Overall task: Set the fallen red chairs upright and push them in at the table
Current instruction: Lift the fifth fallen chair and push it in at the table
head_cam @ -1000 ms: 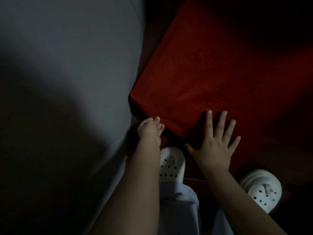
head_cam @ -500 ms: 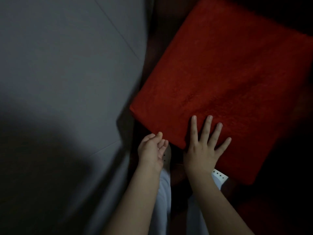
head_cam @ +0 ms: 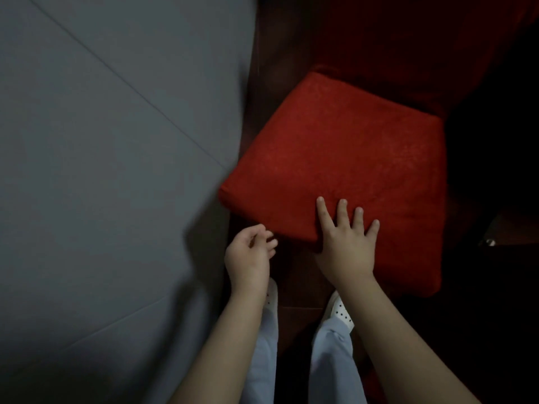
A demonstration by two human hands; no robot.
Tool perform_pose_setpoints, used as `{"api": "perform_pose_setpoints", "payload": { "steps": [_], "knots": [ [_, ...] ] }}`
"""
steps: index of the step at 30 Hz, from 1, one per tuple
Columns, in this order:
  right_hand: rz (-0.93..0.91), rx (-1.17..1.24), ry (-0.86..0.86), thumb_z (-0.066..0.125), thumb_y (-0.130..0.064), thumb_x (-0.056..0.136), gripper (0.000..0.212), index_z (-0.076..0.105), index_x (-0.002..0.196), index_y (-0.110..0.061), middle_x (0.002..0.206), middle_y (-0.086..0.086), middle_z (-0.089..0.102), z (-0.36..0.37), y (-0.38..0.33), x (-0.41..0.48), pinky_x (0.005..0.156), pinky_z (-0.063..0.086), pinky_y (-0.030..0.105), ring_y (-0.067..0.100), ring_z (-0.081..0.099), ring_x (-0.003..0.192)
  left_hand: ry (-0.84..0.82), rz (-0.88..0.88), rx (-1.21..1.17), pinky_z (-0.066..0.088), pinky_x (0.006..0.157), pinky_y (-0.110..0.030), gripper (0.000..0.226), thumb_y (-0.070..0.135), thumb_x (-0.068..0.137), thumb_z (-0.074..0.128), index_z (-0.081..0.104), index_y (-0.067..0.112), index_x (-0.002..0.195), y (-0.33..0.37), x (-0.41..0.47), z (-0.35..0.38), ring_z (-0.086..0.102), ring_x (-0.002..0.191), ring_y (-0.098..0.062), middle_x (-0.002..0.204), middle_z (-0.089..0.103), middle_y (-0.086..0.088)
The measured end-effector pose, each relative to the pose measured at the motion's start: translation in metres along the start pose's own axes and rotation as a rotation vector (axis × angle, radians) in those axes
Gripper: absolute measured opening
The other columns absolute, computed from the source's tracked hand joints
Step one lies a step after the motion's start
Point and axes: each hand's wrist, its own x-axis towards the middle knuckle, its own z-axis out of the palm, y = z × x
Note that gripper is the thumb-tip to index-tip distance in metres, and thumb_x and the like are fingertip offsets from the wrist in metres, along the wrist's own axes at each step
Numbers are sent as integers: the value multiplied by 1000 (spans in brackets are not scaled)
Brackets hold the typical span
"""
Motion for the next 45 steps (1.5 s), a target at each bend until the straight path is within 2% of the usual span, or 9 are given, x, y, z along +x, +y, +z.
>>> {"api": "perform_pose_setpoints", "payload": {
  "steps": [4,7,11,15,19,26,30,38,45],
  "knots": [
    [8,23,49,64,-46,86,102,-13,153,-32,162,14,8,-33,8,2,113,10,65,42,9,147,23,728,844,41,104,-36,68,14,80,68,40,23,143,13,-8,-11,44,130,-21,148,38,-5],
    [5,31,68,65,-41,86,101,-9,153,-32,162,13,11,-54,14,3,114,12,65,42,11,146,-46,974,1163,18,117,-47,107,31,71,78,10,26,154,35,-1,-5,9,148,-32,162,5,-10],
    [-1,29,76,65,-42,85,99,-6,154,-32,161,12,14,-77,21,4,113,14,63,40,15,146,-90,1247,1418,7,119,-53,127,40,58,85,4,25,155,76,18,15,-2,147,-39,161,-2,-16],
    [-2,46,56,66,-39,85,100,-6,154,-33,162,10,14,-99,27,8,114,14,62,39,15,147,-219,1314,1609,10,118,-55,126,45,63,82,-4,30,154,110,33,35,3,146,-41,162,-4,-11],
    [7,91,73,67,-39,83,100,-4,153,-36,162,7,14,-128,35,14,115,12,60,36,15,147,-316,1325,1660,16,115,-56,106,46,78,72,-3,34,153,138,42,49,21,143,-40,160,18,-9],
    [-35,169,324,79,-47,66,125,-13,151,-42,155,2,34,-176,63,10,116,21,50,26,30,144,-311,1370,1697,17,112,-60,92,38,81,69,11,32,153,189,40,77,28,139,-44,157,27,-12],
    [12,91,513,82,-60,59,125,7,155,-34,148,4,46,-196,81,11,112,27,53,29,39,139,-300,1382,1635,17,112,-60,89,36,80,69,15,35,151,221,38,96,30,138,-43,155,31,-11],
    [67,162,677,64,-80,55,119,19,154,-32,158,4,29,-254,111,25,112,26,52,31,27,145,-394,1375,1650,24,109,-57,80,48,84,62,19,41,150,293,37,131,40,133,-38,149,41,-5],
    [94,7,285,57,-91,49,122,5,150,-47,160,-9,22,-317,152,60,115,22,46,24,21,147,-478,1384,1717,41,97,-47,73,56,82,61,28,45,146,354,39,162,51,124,-29,140,53,1]
  ]
}}
